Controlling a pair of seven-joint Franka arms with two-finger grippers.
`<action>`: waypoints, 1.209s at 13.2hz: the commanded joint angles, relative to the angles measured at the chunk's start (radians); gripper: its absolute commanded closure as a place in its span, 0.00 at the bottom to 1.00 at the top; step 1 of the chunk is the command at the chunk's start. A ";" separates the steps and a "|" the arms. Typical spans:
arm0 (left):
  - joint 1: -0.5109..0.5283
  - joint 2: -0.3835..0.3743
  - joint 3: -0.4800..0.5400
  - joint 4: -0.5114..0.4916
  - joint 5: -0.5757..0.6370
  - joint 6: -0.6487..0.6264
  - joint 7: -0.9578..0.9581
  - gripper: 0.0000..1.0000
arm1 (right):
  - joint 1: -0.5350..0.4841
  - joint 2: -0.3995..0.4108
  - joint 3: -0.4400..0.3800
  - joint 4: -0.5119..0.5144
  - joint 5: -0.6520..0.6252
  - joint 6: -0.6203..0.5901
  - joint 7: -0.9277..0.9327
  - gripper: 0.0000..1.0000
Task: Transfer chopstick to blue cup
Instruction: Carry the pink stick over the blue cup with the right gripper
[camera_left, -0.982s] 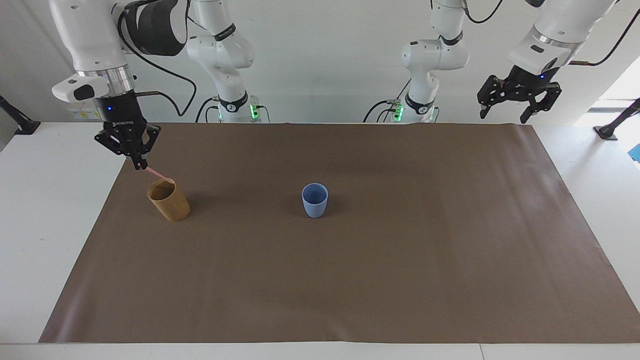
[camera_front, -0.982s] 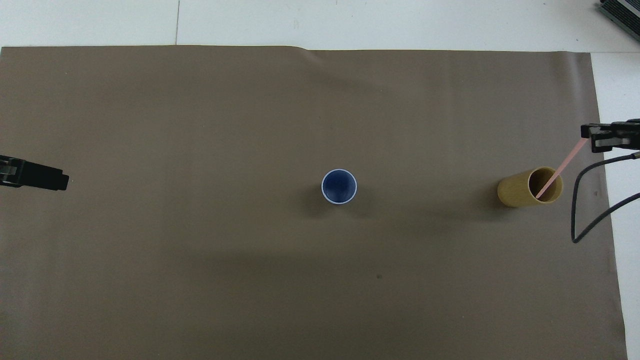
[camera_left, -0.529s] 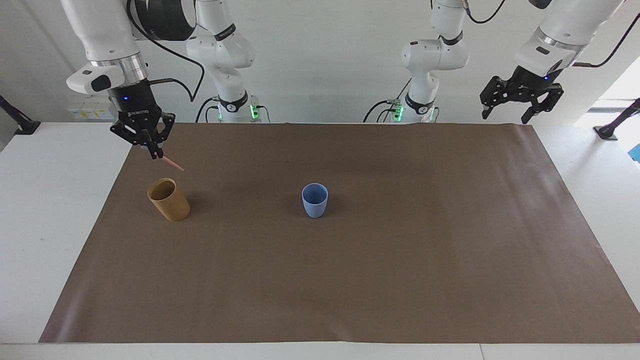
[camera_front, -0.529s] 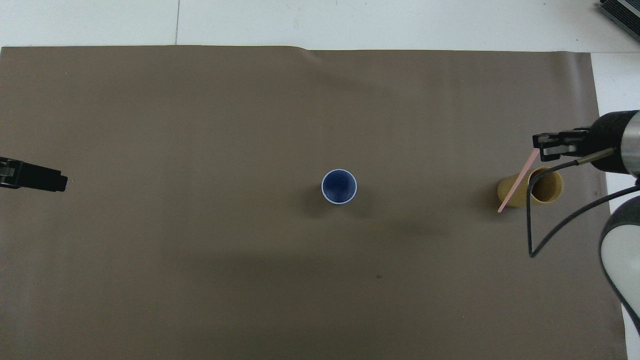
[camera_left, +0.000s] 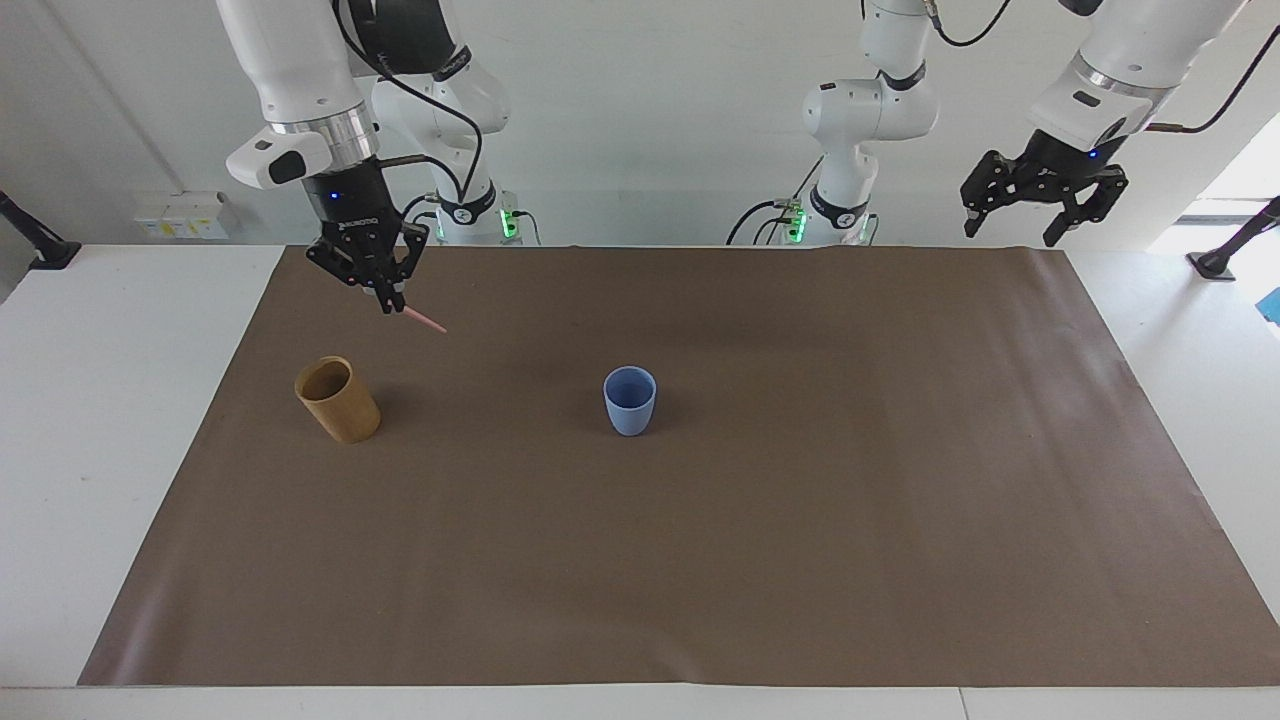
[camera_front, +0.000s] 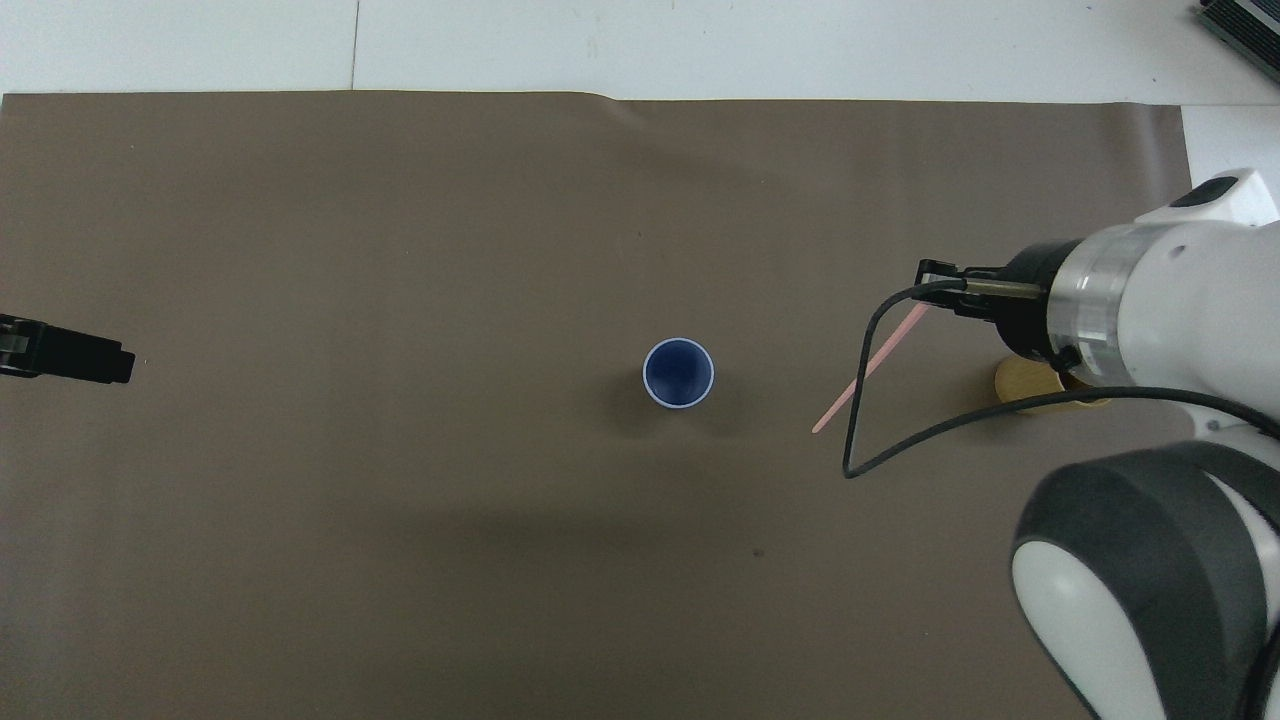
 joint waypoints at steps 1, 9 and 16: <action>0.016 -0.028 -0.006 -0.031 -0.007 0.004 0.003 0.00 | 0.066 0.048 0.001 0.003 -0.099 0.080 0.168 1.00; 0.016 -0.028 -0.006 -0.031 -0.007 0.005 0.003 0.00 | 0.142 0.123 0.001 0.077 -0.127 0.103 0.340 1.00; 0.016 -0.028 -0.006 -0.031 -0.007 0.004 0.003 0.00 | 0.166 0.162 0.001 0.048 -0.224 0.208 0.363 1.00</action>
